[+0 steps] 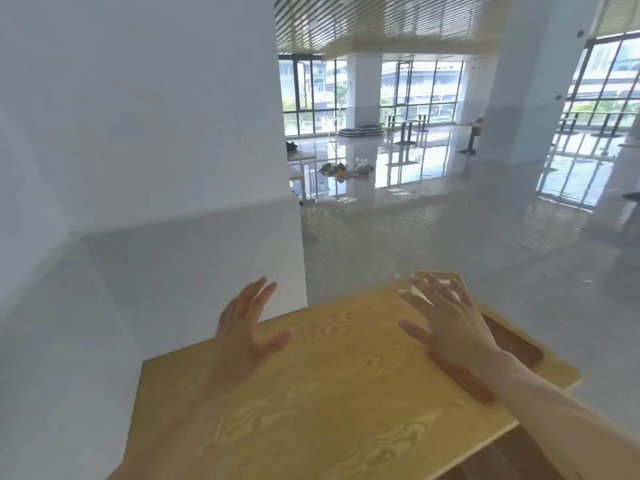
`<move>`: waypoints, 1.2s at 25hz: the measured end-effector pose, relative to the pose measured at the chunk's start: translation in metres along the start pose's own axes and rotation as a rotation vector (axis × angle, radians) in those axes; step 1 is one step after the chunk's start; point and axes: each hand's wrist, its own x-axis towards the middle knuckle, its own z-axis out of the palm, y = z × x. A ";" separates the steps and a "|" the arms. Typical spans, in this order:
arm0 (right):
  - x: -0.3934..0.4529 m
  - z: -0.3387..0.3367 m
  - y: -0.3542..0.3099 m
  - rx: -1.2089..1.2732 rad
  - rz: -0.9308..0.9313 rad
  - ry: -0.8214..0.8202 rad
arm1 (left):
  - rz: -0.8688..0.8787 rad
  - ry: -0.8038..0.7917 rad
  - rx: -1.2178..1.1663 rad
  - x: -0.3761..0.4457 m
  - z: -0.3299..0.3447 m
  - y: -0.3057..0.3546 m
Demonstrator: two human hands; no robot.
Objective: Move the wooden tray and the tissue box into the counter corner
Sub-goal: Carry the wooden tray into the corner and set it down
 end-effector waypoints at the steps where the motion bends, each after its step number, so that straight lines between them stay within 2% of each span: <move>1: -0.016 0.006 0.002 -0.017 0.018 -0.055 | -0.024 -0.055 -0.034 -0.008 0.014 0.002; 5: -0.096 0.046 0.020 -0.046 0.092 -0.181 | -0.056 -0.308 -0.075 -0.043 0.080 -0.003; 9: -0.161 0.060 0.025 -0.022 0.214 -0.318 | 0.041 -0.674 -0.006 -0.064 0.135 -0.004; 14: -0.221 0.069 0.033 0.017 0.303 -0.424 | 0.150 -0.947 0.063 -0.069 0.179 0.022; 21: -0.246 0.089 0.082 0.063 0.340 -0.494 | 0.210 -1.105 0.156 -0.059 0.230 0.075; 30: -0.230 0.106 0.223 0.082 0.204 -0.529 | 0.090 -1.150 0.281 -0.018 0.302 0.141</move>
